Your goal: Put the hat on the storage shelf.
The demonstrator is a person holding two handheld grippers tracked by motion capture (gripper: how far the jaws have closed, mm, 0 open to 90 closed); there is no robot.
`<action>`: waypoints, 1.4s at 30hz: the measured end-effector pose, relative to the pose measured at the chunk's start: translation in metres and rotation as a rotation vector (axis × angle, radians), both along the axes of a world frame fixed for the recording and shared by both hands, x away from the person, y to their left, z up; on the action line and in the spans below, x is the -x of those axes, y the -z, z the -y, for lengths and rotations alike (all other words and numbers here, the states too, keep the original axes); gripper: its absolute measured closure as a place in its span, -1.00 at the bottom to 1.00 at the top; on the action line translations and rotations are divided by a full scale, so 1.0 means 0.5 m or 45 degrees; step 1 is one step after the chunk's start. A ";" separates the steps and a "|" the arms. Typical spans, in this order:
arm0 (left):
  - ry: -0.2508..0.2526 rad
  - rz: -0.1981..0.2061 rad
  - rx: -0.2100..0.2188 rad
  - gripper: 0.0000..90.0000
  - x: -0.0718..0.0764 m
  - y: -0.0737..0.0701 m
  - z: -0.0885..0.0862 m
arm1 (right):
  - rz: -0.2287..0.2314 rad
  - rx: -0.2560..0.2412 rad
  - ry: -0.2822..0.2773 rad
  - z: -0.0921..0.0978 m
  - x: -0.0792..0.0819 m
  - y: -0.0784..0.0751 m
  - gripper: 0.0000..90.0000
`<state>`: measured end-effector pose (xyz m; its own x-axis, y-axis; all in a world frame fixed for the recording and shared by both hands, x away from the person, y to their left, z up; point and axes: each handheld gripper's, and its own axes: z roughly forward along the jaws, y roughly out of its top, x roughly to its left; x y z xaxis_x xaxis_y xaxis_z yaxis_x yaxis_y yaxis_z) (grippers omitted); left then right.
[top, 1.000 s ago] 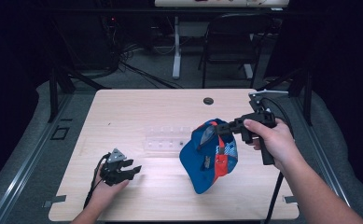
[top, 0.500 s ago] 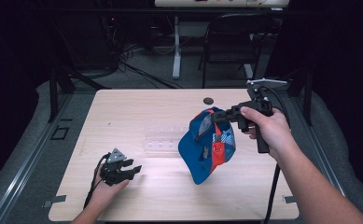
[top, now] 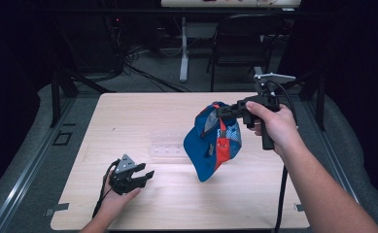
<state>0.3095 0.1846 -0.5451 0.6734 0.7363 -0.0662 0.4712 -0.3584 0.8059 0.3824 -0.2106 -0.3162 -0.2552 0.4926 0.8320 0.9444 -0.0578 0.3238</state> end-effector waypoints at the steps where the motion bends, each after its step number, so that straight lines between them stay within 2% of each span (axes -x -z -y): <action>1: 0.014 0.019 0.011 0.16 0.005 -0.008 0.008 | 0.001 -0.003 0.005 -0.002 -0.002 0.001 0.75; 2: 0.014 0.019 0.011 0.16 0.005 -0.008 0.008 | 0.002 -0.003 0.003 -0.002 -0.004 0.001 0.75; 3: 0.054 0.054 0.027 0.16 0.015 -0.024 0.025 | 0.003 -0.005 0.008 -0.004 -0.006 0.001 0.75; 5: 0.095 0.114 0.039 0.16 0.026 -0.040 0.047 | 0.005 -0.011 0.009 -0.005 -0.010 0.001 0.75; 7: 0.132 0.131 0.051 0.17 0.032 -0.050 0.066 | 0.003 -0.012 0.012 -0.007 -0.013 0.000 0.75; 10: 0.192 0.139 0.066 0.17 0.036 -0.062 0.107 | 0.010 -0.013 0.016 -0.010 -0.018 -0.003 0.75; 18: 0.266 0.167 0.067 0.14 0.036 -0.068 0.189 | 0.018 -0.014 0.035 -0.016 -0.034 -0.011 0.75; 26: 0.334 0.194 0.094 0.12 0.043 -0.078 0.248 | 0.024 -0.022 0.049 -0.018 -0.043 -0.010 0.75; 28: 0.335 0.199 0.090 0.13 0.044 -0.079 0.253 | 0.023 -0.024 0.053 -0.018 -0.043 -0.010 0.75; 30: 0.324 0.218 0.060 0.16 0.042 -0.079 0.269 | 0.025 -0.021 0.056 -0.017 -0.043 -0.010 0.75; 33: 0.305 0.210 0.046 0.27 0.037 -0.075 0.275 | 0.028 -0.022 0.057 -0.015 -0.042 -0.011 0.75; 35: 0.290 0.203 0.030 0.36 0.033 -0.072 0.275 | 0.027 -0.018 0.050 -0.014 -0.042 -0.011 0.75; 42: 0.271 0.199 0.025 0.63 0.027 -0.070 0.258 | 0.026 -0.009 0.047 -0.012 -0.041 -0.010 0.75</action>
<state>0.2961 0.0558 -0.5103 0.8161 0.5767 0.0378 0.2561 -0.4195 0.8709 0.4029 -0.2046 -0.3114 -0.2538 0.4958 0.8305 0.9348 -0.0950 0.3423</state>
